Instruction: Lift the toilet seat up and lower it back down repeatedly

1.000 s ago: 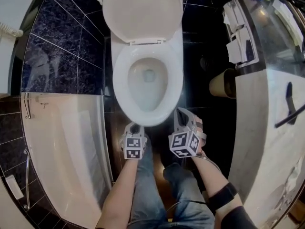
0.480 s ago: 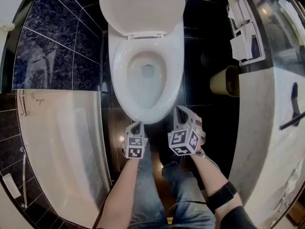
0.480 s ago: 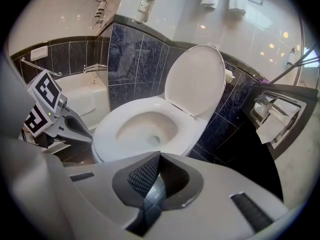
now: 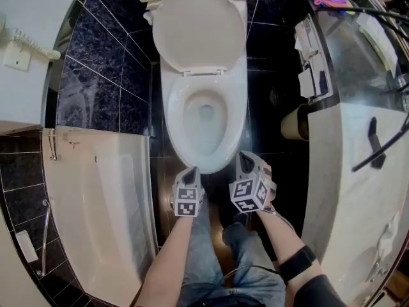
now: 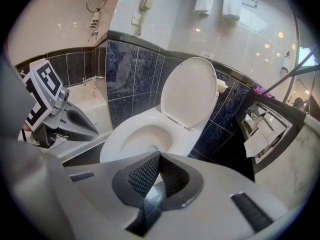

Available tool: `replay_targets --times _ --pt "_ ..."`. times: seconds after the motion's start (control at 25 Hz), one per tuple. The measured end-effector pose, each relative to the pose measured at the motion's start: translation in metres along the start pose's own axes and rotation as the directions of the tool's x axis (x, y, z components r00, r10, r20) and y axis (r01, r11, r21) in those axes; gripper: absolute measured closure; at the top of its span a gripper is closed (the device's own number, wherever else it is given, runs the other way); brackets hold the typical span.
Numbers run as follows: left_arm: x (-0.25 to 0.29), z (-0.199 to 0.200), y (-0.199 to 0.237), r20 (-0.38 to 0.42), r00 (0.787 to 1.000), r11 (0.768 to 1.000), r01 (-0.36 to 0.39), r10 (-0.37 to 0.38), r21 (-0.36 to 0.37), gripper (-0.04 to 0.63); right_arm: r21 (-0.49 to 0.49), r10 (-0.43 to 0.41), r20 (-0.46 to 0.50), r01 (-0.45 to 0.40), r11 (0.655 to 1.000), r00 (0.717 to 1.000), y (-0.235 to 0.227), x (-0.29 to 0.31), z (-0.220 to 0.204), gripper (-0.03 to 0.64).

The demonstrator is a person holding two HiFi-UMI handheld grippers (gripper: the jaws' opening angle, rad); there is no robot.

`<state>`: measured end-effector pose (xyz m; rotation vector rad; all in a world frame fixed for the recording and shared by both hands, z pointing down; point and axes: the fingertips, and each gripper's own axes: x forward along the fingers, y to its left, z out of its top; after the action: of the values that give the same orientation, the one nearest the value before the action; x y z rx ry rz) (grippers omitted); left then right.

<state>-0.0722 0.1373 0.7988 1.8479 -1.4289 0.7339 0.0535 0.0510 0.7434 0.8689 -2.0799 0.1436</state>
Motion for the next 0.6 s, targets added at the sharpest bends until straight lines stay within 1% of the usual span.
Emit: replay_targets --times 0.08,0.24,0.4,0.48,0.6 --pt "-0.034 0.033 -0.006 0.029 1.000 1.000 -0.006 0.005 0.005 0.606 0.043 0.018 0.023 -0.019 0.999 1.000 -0.004 -0.030 0.028 0.599" --pt "-0.109 0.109 -0.014 0.116 0.993 0.999 -0.033 0.031 0.020 0.604 0.140 0.048 0.098 -0.061 0.988 0.994 -0.017 -0.096 0.094 0.598" --pt "-0.176 0.201 -0.025 0.230 0.973 0.998 -0.032 0.017 0.061 0.604 0.143 0.028 0.174 -0.053 0.988 0.984 -0.042 -0.152 0.159 0.600" --pt "-0.210 0.225 -0.029 0.262 0.965 0.997 -0.042 0.023 0.069 0.604 0.150 0.029 0.205 -0.060 0.987 0.978 -0.046 -0.183 0.180 0.600" --pt "-0.256 0.248 -0.037 0.297 0.955 0.996 -0.048 0.024 0.073 0.604 0.165 0.028 0.238 -0.069 0.984 0.971 -0.054 -0.232 0.209 0.600"
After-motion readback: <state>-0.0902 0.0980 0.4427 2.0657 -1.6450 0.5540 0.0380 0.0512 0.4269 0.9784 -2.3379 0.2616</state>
